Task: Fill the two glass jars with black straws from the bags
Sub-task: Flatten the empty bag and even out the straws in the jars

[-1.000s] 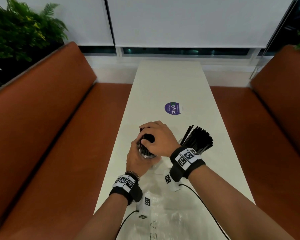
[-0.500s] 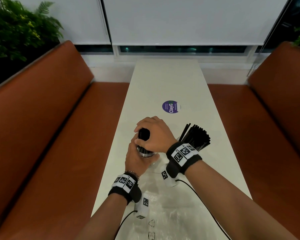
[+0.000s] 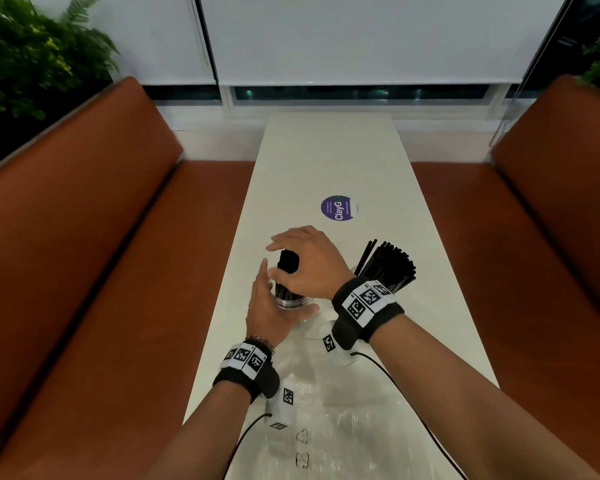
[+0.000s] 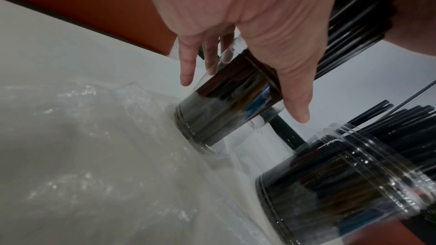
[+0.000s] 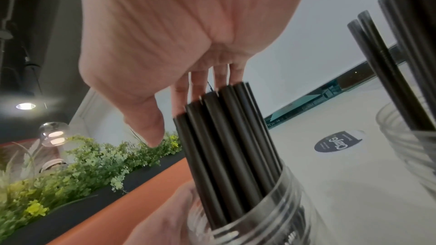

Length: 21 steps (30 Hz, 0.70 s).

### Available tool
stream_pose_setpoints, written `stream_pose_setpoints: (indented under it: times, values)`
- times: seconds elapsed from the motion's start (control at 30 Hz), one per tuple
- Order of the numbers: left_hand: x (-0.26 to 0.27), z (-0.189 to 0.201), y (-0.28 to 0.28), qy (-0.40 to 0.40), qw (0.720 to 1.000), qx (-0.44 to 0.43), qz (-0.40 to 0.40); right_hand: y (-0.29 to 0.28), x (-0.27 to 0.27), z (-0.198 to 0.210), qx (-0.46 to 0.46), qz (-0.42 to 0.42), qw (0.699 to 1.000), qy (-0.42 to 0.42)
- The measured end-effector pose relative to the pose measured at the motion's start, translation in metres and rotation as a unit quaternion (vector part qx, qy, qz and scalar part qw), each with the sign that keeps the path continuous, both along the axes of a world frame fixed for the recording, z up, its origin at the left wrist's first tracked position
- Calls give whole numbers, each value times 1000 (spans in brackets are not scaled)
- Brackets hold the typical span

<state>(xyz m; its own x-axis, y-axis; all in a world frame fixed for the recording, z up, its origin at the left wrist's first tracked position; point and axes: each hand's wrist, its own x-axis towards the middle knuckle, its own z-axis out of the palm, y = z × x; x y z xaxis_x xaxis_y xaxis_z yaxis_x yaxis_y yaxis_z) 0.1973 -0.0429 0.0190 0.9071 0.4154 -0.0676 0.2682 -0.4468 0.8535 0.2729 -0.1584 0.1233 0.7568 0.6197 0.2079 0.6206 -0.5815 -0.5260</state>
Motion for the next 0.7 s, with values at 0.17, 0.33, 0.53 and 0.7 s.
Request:
stream_pose_setpoints:
  times: [0.17,0.33,0.53,0.7]
  values:
    - [-31,22,9,3,998,-56,11,-32,-36,23,74,17,996,-56]
    - [-109,31,27,-32,997,60,33,-113,-106,14,30,93,995,-6]
    - [-215,6,42,157,885,287,-332,-209,-173,-63,-248,109,945,182]
    - [-234,-30,55,250,807,338,-416,-241,-195,-102,-329,80,917,213]
